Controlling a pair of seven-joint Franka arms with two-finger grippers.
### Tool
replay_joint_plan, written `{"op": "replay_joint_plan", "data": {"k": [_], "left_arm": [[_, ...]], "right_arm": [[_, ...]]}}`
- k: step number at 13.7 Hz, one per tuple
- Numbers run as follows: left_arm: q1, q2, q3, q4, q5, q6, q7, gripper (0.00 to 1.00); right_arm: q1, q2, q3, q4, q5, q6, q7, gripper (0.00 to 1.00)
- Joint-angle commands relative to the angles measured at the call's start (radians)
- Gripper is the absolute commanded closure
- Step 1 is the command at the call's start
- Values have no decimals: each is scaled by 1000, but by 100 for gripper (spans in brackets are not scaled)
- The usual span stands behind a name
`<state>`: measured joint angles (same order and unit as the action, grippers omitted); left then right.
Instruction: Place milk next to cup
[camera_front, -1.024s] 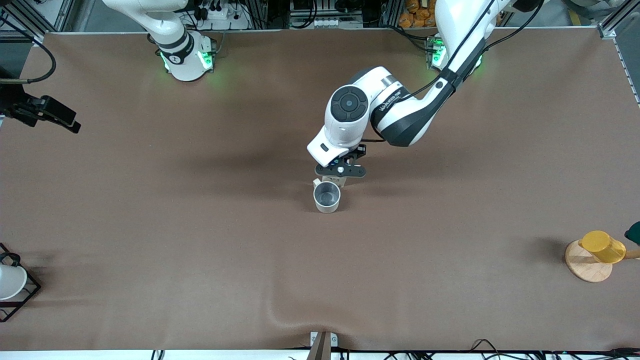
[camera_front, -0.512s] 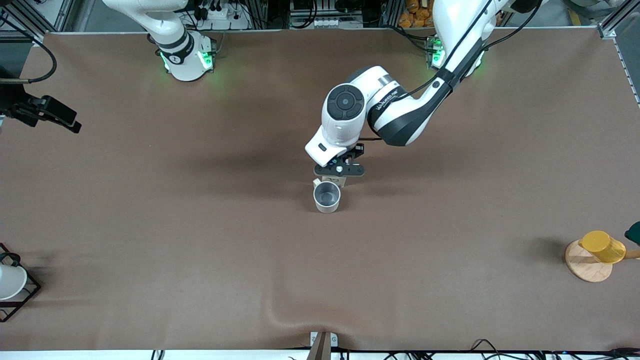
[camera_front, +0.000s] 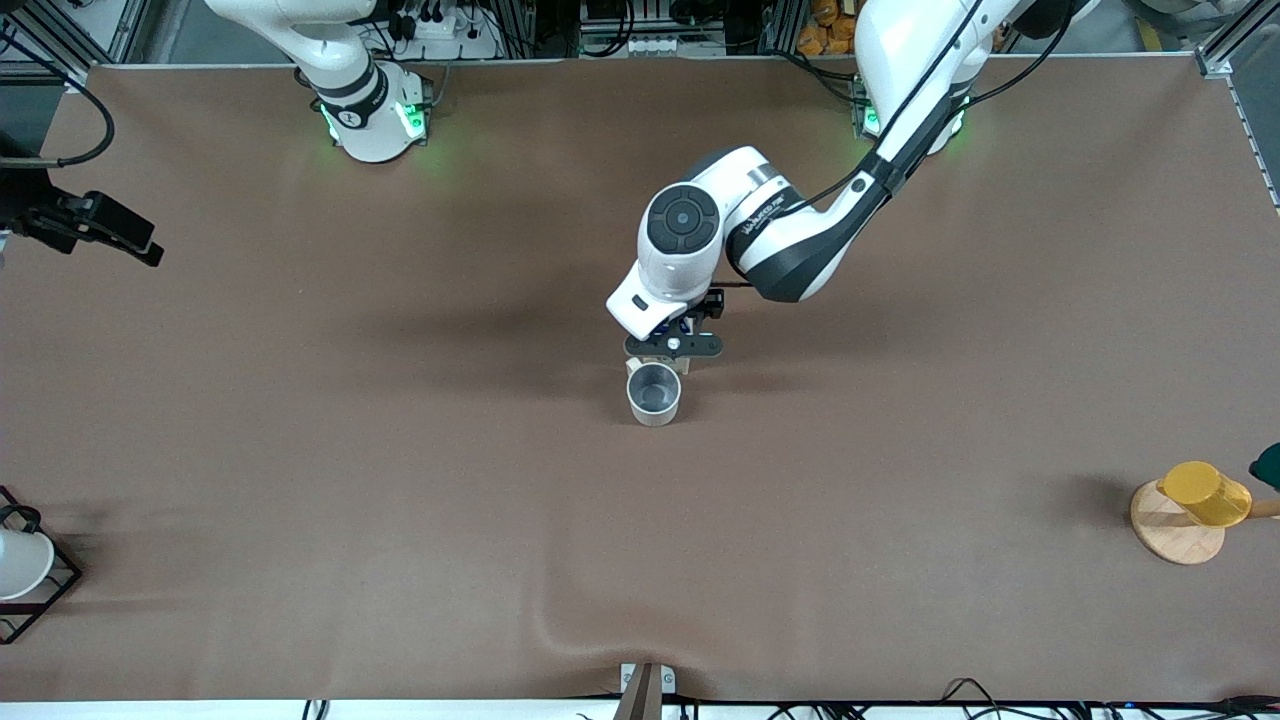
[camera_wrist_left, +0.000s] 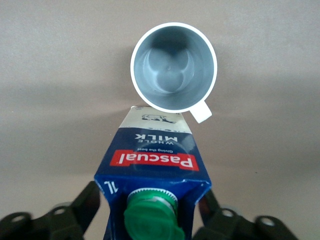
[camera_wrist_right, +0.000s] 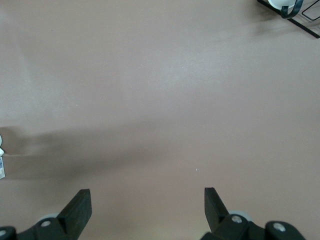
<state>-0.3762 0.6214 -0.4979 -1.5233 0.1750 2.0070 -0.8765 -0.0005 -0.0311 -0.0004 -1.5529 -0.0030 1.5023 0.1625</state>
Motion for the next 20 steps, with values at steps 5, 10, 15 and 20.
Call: {"op": "replay_joint_plan", "data": {"k": [5, 10, 15, 20], "left_arm": [[6, -135, 5, 22, 20, -74, -38, 0], [181, -351, 5, 20, 18, -255, -19, 0], [397, -488, 2, 20, -5, -318, 49, 0], [525, -531, 18, 15, -78, -341, 169, 0]], "right_arm": [[7, -3, -6, -4, 11, -4, -3, 0], [-6, -3, -9, -3, 12, -2, -44, 0], [-3, -3, -9, -3, 12, -2, -44, 0], [-10, -3, -12, -1, 3, -1, -102, 0]]}}
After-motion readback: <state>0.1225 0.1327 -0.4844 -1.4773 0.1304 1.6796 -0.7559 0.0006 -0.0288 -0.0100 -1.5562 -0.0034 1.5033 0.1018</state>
